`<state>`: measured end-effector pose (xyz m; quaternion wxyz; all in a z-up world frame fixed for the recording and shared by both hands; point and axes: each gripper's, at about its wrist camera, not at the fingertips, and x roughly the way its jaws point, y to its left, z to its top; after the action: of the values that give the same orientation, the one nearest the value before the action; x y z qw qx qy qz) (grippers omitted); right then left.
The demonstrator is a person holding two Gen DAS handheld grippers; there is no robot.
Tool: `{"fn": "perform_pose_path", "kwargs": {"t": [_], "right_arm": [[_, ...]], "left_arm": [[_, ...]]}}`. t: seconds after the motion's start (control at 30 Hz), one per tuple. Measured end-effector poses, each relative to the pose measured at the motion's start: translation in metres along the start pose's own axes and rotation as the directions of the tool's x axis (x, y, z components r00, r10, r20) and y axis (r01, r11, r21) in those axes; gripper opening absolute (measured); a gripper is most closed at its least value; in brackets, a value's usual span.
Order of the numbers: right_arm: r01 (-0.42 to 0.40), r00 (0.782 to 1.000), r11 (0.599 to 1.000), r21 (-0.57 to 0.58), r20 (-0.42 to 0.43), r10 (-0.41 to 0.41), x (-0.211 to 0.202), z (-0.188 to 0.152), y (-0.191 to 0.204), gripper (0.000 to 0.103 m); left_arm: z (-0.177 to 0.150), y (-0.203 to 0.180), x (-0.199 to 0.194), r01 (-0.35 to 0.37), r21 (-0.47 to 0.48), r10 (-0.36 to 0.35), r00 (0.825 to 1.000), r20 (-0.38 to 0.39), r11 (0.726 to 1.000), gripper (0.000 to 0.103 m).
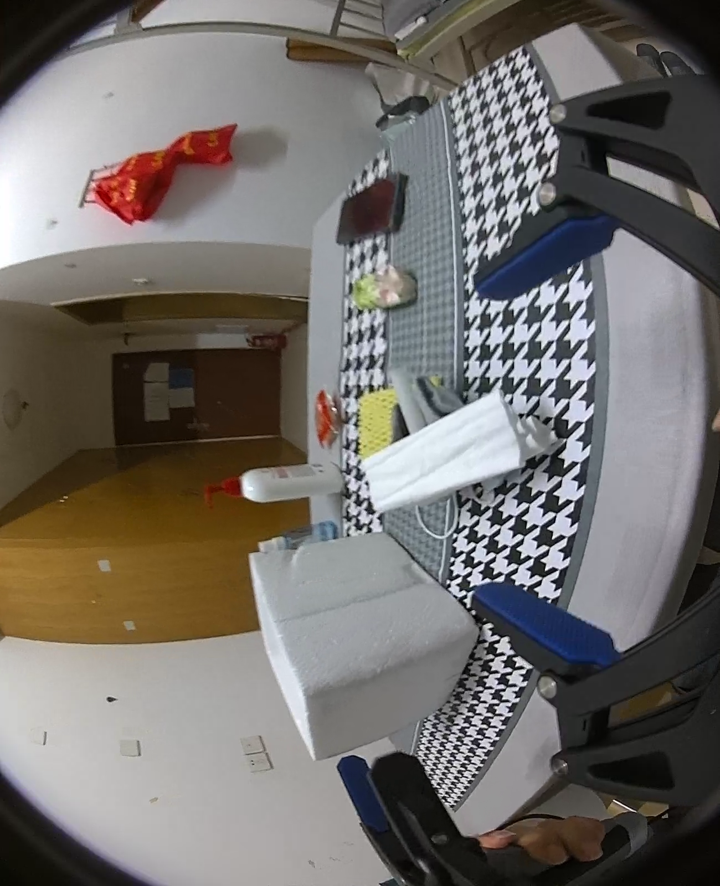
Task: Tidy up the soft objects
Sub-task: 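Reach the right gripper to the folded white cloth and close on it, then lift the white cloth off the table with the right gripper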
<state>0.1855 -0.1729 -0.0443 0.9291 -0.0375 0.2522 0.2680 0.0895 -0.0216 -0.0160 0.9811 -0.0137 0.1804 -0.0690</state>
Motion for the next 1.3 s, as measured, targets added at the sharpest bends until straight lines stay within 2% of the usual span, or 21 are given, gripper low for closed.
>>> {"fn": "perform_pose_path", "kwargs": {"t": [0.13,0.33,0.43,0.57,0.7,0.8,0.97,1.07,1.17,1.3], "right_arm": [[-0.041,0.998,0.999,-0.005,-0.038,0.041,0.016,-0.001,0.0,0.098],[-0.075,0.994,0.997,-0.013,-0.082,0.073,0.034,0.003,-0.002,0.08],[-0.088,0.99,0.996,-0.024,-0.108,0.085,0.042,0.005,-0.001,0.077],[-0.098,0.985,0.995,-0.036,-0.148,0.092,0.054,0.004,-0.003,0.067],[-0.102,0.981,0.994,-0.044,-0.168,0.093,0.062,0.003,-0.006,0.065],[-0.114,0.979,0.992,-0.05,-0.177,0.103,0.065,0.003,-0.008,0.053],[-0.127,0.975,0.99,-0.065,-0.193,0.113,0.066,-0.001,-0.011,0.024],[-0.134,0.974,0.99,-0.053,-0.191,0.122,0.065,-0.002,-0.016,0.012],[-0.158,0.975,0.987,-0.037,-0.165,0.15,0.056,0.001,-0.022,0.012],[-0.137,0.984,0.99,-0.024,-0.118,0.133,0.038,0.007,-0.034,0.012]], "left_arm": [[-0.005,0.005,0.008,0.015,-0.009,-0.015,1.0,-0.021,1.0,0.102],[-0.008,0.01,0.019,0.023,-0.017,-0.024,0.998,-0.051,1.0,0.102],[-0.009,0.006,0.024,0.037,-0.005,-0.037,0.998,-0.06,0.999,0.102],[-0.011,-0.002,0.034,0.066,0.016,-0.064,0.994,-0.094,0.998,0.102],[-0.012,-0.011,0.037,0.072,0.046,-0.067,0.992,-0.105,0.996,0.102],[-0.013,-0.016,0.04,0.075,0.053,-0.069,0.991,-0.111,0.996,0.102],[-0.013,-0.025,0.047,0.073,0.068,-0.064,0.989,-0.13,0.995,0.102],[-0.012,-0.031,0.048,0.075,0.079,-0.064,0.989,-0.136,0.994,0.102],[-0.011,-0.036,0.051,0.075,0.092,-0.061,0.988,-0.141,0.993,0.102],[-0.008,-0.041,0.054,0.08,0.093,-0.067,0.988,-0.141,0.992,0.102]]}}
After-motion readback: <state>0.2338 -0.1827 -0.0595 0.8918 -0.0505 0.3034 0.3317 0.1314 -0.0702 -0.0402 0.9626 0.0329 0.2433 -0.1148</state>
